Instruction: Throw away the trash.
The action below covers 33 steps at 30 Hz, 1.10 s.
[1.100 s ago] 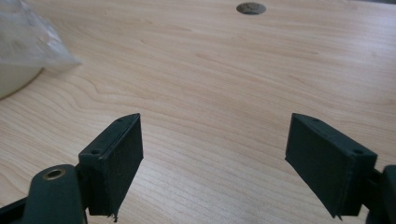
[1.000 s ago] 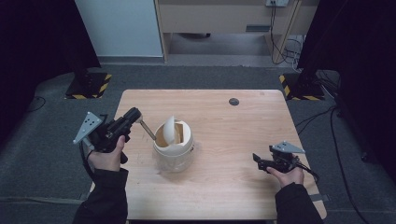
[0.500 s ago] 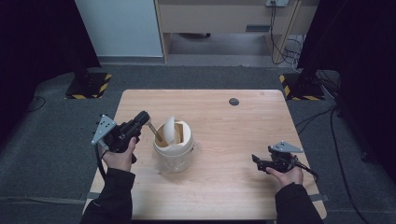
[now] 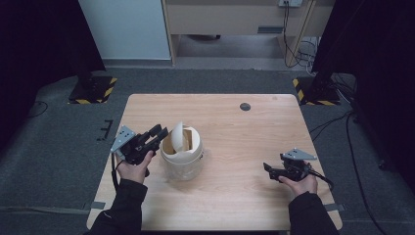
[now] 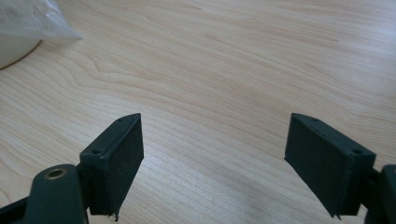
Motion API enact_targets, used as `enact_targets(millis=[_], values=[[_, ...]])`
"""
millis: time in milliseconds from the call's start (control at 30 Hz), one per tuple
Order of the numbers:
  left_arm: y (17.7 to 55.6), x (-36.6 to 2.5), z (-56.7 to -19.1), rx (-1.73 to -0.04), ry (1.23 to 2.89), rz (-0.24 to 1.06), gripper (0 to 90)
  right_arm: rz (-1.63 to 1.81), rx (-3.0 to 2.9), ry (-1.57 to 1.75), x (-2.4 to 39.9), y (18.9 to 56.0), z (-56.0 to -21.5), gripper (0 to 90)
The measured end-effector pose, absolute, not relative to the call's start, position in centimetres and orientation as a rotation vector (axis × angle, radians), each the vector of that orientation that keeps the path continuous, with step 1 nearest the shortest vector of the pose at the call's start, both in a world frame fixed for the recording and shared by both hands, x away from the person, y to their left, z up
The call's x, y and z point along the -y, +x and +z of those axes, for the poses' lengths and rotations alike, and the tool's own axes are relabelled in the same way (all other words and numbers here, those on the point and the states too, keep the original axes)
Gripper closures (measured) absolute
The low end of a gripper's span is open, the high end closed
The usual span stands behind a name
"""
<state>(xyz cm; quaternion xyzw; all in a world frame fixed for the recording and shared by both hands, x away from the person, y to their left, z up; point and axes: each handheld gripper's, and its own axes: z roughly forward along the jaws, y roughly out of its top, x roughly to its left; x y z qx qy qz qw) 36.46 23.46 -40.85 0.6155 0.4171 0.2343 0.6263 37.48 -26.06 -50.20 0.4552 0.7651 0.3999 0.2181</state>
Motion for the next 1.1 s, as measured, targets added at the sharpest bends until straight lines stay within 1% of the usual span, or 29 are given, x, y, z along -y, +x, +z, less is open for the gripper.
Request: enact_targets(millis=[133,267,433,500,533,633,733,800,867,1100], values=[[35.8,-24.6,-41.1,-0.988,1.403,0.542,54.2,1.107,-2.114,1.267,26.1,37.4,-50.2,19.2],[34.9,-26.1,-42.3,-1.025,1.428,0.557,45.4,1.097,-2.113,1.273,26.2,37.5,-50.3,18.4],[34.2,-28.2,-44.2,-1.114,1.475,0.581,39.4,1.077,-2.122,1.278,26.5,37.6,-50.5,18.2],[33.9,-28.9,-44.9,-1.149,1.506,0.577,35.5,1.07,-2.125,1.279,26.6,37.6,-50.5,18.2],[33.8,-29.3,-45.3,-1.178,1.536,0.579,32.7,1.066,-2.127,1.278,26.6,37.6,-50.6,18.1],[33.7,-30.0,-46.4,-1.233,1.614,0.577,29.2,1.05,-2.133,1.287,26.7,37.6,-50.7,17.7],[34.1,-30.2,-47.4,-1.279,1.683,0.549,25.0,1.031,-2.138,1.291,26.8,37.6,-50.9,17.5],[34.6,-30.2,-48.4,-1.307,1.764,0.517,22.1,1.014,-2.136,1.296,26.9,37.6,-51.0,17.5],[34.9,-30.3,-49.1,-1.318,1.831,0.514,22.0,0.994,-2.139,1.297,27.1,37.6,-51.1,17.4],[35.8,-30.4,-51.2,-1.4,2.009,0.456,17.6,0.948,-2.135,1.334,27.7,37.7,-51.5,15.7]])
